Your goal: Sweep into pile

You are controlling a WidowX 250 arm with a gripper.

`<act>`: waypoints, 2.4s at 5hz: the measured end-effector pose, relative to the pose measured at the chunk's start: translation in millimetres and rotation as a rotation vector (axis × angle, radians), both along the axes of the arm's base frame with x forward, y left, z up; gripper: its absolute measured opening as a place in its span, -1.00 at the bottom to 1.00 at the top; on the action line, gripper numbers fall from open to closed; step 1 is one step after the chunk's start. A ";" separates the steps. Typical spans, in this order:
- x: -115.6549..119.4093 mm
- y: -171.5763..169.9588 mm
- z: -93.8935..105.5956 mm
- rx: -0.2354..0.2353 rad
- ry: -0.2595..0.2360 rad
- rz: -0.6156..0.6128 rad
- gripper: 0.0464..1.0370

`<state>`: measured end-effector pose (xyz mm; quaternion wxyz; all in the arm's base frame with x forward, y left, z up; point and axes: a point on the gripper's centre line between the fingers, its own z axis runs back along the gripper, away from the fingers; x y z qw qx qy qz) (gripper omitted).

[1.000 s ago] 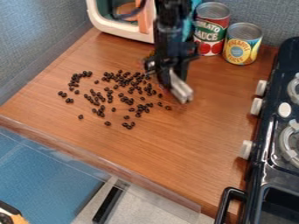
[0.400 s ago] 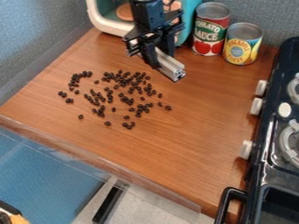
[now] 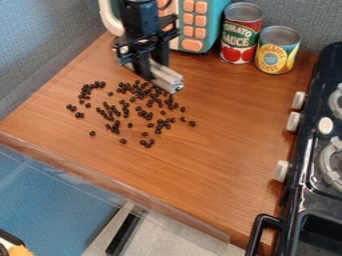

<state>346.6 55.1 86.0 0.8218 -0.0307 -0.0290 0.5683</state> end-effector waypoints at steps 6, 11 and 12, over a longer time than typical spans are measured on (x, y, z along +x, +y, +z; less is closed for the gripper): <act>-97.9 61.7 -24.7 0.147 0.213 -0.037 -0.33; -87.4 47.2 -51.9 0.061 0.181 0.162 -0.33; -94.4 45.6 -55.3 0.052 0.203 0.145 -0.33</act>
